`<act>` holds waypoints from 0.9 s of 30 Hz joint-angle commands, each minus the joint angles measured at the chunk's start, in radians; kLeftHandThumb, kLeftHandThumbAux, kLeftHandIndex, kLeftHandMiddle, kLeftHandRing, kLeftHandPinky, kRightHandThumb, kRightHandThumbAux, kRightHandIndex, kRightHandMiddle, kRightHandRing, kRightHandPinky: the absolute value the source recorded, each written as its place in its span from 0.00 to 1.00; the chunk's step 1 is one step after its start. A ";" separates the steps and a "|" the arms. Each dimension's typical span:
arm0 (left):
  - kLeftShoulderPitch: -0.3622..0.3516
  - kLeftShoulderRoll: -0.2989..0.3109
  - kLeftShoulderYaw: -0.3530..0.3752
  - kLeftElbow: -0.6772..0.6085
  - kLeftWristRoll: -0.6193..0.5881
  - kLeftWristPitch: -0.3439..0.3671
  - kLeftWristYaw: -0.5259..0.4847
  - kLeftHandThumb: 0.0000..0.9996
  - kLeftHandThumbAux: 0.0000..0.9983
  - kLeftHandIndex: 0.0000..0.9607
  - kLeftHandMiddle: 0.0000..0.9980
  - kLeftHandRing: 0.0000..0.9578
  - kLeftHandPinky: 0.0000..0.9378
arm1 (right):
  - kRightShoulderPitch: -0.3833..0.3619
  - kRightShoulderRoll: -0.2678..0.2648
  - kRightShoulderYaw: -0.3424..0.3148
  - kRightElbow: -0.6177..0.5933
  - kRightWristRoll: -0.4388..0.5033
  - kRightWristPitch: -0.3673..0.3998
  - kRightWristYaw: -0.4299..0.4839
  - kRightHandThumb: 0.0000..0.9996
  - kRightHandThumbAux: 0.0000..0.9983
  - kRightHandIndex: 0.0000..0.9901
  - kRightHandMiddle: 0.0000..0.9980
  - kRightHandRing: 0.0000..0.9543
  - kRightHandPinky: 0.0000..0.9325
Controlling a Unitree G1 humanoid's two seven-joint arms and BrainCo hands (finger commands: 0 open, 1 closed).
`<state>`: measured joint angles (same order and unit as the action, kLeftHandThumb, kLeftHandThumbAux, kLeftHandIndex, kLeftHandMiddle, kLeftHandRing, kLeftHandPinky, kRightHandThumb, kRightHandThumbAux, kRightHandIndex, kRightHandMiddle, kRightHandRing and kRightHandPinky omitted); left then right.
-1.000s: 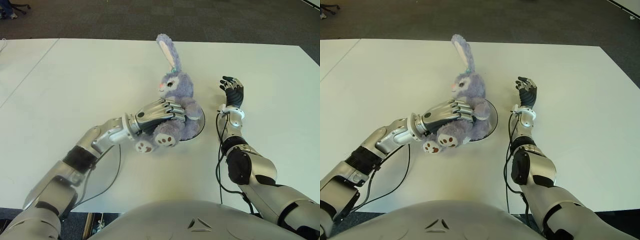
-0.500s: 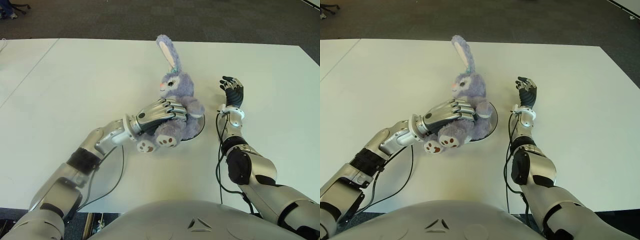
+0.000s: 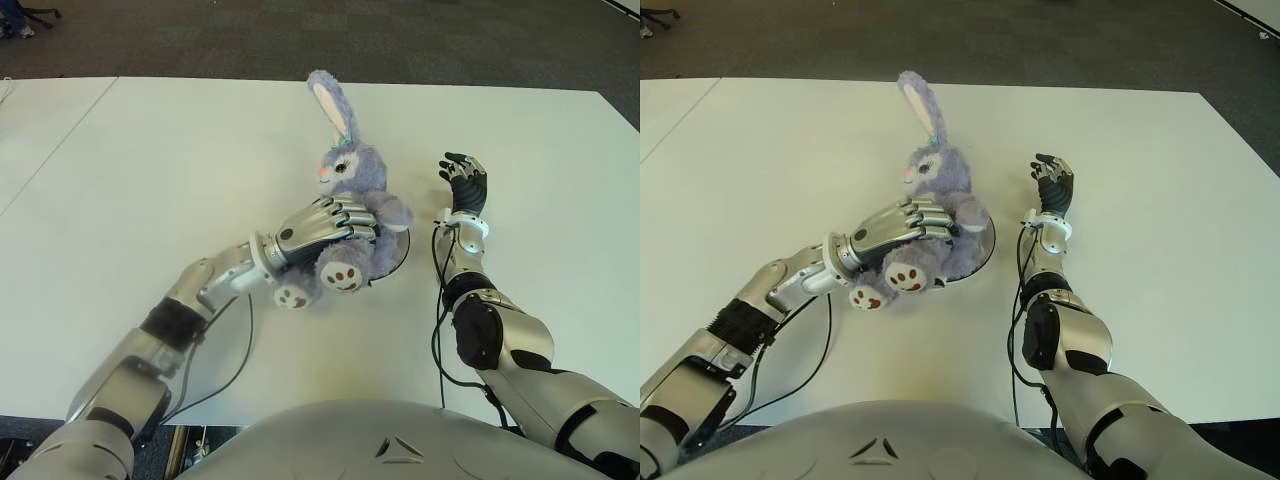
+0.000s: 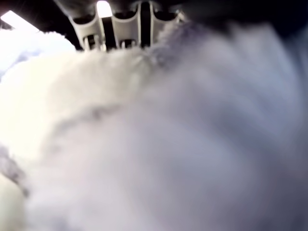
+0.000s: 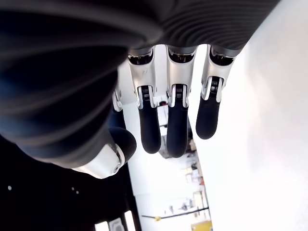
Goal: Put the doll into the plate.
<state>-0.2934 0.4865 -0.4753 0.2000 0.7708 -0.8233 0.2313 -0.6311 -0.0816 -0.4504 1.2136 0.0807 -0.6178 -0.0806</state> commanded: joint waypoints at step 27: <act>0.018 0.016 0.039 0.000 0.162 0.082 0.125 0.20 0.16 0.00 0.00 0.00 0.00 | 0.221 0.062 -0.005 0.137 0.014 0.142 0.011 0.71 0.74 0.40 0.31 0.29 0.21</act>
<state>-0.2900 0.4879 -0.4446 0.1971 0.8977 -0.7648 0.3525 -0.6309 -0.0821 -0.4488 1.2136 0.0806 -0.6178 -0.0681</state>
